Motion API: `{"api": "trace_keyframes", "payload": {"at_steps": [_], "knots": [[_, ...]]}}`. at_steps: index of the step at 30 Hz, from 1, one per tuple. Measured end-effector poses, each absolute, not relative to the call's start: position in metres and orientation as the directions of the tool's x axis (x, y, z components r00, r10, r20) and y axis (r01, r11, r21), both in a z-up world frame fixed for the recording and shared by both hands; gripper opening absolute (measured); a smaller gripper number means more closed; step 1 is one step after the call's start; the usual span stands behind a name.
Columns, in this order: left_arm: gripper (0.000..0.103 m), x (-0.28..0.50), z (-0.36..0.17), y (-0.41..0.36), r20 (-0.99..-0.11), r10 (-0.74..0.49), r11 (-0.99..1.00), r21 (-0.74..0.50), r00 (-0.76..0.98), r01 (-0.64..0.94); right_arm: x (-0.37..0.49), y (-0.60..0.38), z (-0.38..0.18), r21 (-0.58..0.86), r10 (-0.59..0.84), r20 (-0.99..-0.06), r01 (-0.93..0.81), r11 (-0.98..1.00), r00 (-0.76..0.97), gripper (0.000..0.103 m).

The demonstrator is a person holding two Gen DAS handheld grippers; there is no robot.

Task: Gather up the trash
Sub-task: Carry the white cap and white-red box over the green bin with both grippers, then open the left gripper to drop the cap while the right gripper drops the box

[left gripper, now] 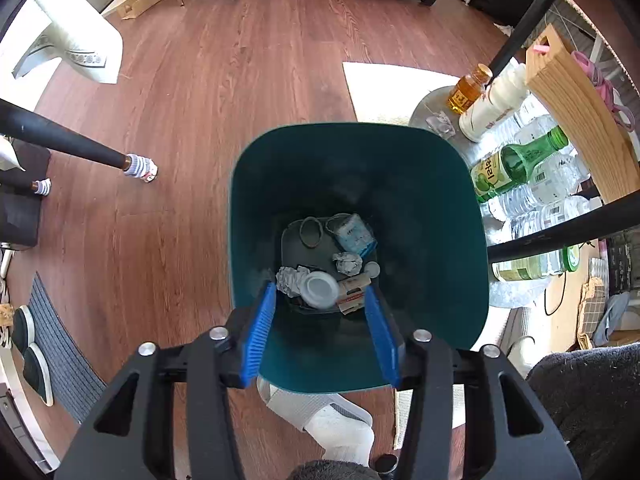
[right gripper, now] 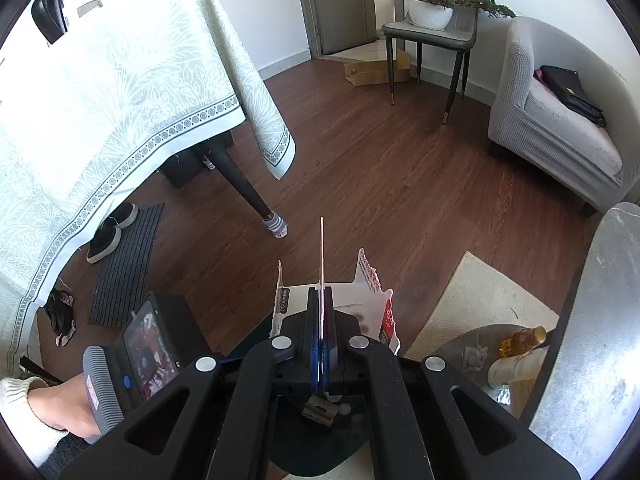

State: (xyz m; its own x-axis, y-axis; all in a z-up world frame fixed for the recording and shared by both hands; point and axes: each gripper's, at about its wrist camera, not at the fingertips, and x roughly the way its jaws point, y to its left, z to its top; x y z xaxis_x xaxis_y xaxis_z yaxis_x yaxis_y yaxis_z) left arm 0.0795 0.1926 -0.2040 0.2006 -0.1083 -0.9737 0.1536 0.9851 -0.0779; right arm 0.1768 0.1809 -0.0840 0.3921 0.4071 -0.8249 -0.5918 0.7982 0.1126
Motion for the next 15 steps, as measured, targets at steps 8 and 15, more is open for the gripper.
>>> {"api": "trace_keyframes", "payload": {"at_steps": [8,15], "knots": [[0.051,0.075,-0.178,0.214,-0.955,-0.104,0.991,-0.076,0.279,0.109,0.176,0.201,-0.121,0.075,0.342,-0.876,-0.604,0.793,0.340,0.001],[0.040,0.074,-0.138,0.234,-0.911,-0.111,0.994,-0.102,0.397,0.044,0.175,0.212,-0.152,0.069,0.301,-0.912,-0.618,0.783,0.280,0.001]]}}
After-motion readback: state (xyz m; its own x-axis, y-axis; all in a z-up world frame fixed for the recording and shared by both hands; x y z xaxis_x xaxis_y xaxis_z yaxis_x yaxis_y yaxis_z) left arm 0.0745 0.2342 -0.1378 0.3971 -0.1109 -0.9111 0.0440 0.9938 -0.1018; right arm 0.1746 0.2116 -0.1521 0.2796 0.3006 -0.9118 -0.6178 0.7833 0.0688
